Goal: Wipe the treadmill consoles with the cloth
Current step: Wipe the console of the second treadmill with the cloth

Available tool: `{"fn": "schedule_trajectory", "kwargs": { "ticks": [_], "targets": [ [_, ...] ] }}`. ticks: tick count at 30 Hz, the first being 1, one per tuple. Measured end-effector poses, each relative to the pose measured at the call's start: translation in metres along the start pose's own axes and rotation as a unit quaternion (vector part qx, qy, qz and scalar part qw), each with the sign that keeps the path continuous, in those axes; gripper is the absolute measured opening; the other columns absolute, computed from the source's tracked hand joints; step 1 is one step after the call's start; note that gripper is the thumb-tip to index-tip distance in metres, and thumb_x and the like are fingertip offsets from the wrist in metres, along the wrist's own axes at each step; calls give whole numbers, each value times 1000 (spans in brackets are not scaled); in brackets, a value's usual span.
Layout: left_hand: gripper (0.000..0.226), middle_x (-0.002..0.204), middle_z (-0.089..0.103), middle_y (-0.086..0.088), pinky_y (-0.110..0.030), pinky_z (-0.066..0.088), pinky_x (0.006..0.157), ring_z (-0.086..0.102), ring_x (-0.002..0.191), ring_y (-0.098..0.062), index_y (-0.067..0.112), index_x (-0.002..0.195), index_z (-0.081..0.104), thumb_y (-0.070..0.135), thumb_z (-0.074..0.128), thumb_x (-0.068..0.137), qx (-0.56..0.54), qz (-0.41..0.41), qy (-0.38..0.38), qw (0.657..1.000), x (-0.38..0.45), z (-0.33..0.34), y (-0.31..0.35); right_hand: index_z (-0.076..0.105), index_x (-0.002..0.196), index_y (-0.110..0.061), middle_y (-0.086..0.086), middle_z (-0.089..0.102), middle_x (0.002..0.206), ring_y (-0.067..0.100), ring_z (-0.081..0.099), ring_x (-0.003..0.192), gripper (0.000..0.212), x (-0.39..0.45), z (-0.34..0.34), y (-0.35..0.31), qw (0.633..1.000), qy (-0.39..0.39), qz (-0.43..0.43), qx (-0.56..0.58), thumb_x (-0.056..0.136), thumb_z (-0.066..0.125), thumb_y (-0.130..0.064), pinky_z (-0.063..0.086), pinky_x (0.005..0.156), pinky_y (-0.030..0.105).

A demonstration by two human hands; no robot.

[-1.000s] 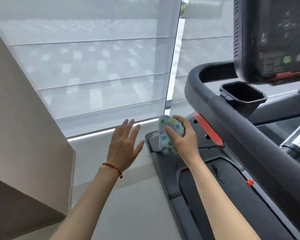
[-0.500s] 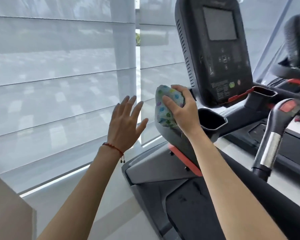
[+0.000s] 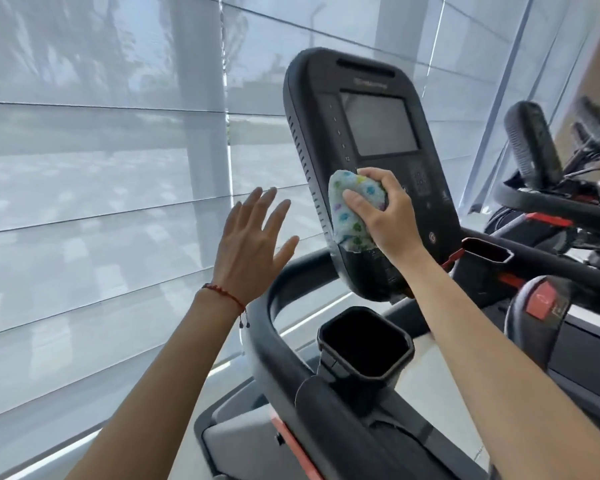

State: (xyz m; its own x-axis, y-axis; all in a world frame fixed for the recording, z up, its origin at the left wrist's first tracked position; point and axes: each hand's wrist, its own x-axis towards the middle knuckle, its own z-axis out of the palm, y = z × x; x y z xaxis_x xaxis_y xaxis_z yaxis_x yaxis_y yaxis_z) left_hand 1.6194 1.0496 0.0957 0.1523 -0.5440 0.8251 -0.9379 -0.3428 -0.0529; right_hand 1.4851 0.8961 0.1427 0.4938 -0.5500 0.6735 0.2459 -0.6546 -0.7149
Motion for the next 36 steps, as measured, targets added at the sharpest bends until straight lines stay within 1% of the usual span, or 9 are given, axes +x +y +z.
{"fn": "schedule_trajectory", "kwargs": {
  "ticks": [7,12,18,21,24,28,30,33,36],
  "targets": [
    [49,135,47,-19,-52,35,103,36,129,-35,4,126,53,37,41,91,-1,9,5,1000,67,35,8,55,107,-24,-16,58,94,6,61,86,29,73,-36,33,1000,20,-2,0,82,68,-24,55,76,27],
    [50,135,47,-18,-52,34,103,35,130,-33,4,127,53,37,41,91,-4,28,10,1000,104,51,6,54,106,-23,-17,57,92,-1,59,80,29,114,-46,45,999,32,-14,-1,81,69,-19,51,66,11],
    [50,136,47,-17,-52,33,104,33,131,-32,4,126,54,37,41,90,6,46,14,999,127,69,-7,55,107,-22,-19,55,91,-12,58,76,29,157,-45,54,998,56,-31,-27,81,69,-22,50,65,9],
    [51,140,43,-16,-50,28,108,30,134,-30,5,127,54,37,40,90,9,52,14,999,136,78,-10,56,108,-24,-22,55,92,-3,58,80,30,180,-41,61,994,63,-39,-80,81,69,-28,50,73,18],
    [51,143,40,-15,-48,23,110,26,137,-29,6,128,53,37,40,90,16,56,21,998,143,87,-13,55,113,-22,-10,58,97,11,58,86,36,198,-34,71,989,44,-43,-138,81,68,-31,50,75,24],
    [51,146,36,-15,-48,21,111,23,138,-28,6,130,52,38,39,91,16,62,24,998,148,97,-15,55,112,-22,-3,59,99,20,60,91,35,211,-25,84,990,24,-32,-134,81,69,-31,51,83,35],
    [51,146,35,-16,-48,21,111,22,139,-29,6,130,51,37,38,92,10,65,32,997,148,101,-16,56,107,-23,-8,58,94,15,60,86,32,215,-20,86,992,30,-35,-115,80,70,-32,51,79,32],
    [51,146,33,-18,-48,20,111,20,139,-31,6,132,50,36,38,92,0,72,49,996,150,106,-15,59,101,-23,-19,57,86,-2,56,78,27,218,-9,79,993,40,-63,-94,78,71,-32,47,74,19],
    [52,146,32,-19,-49,20,111,19,139,-33,5,132,49,35,38,92,-2,72,60,996,150,110,-15,60,96,-26,-19,60,86,1,58,82,23,223,-3,73,991,31,-93,-93,78,70,-35,49,78,23]
  ]
}}
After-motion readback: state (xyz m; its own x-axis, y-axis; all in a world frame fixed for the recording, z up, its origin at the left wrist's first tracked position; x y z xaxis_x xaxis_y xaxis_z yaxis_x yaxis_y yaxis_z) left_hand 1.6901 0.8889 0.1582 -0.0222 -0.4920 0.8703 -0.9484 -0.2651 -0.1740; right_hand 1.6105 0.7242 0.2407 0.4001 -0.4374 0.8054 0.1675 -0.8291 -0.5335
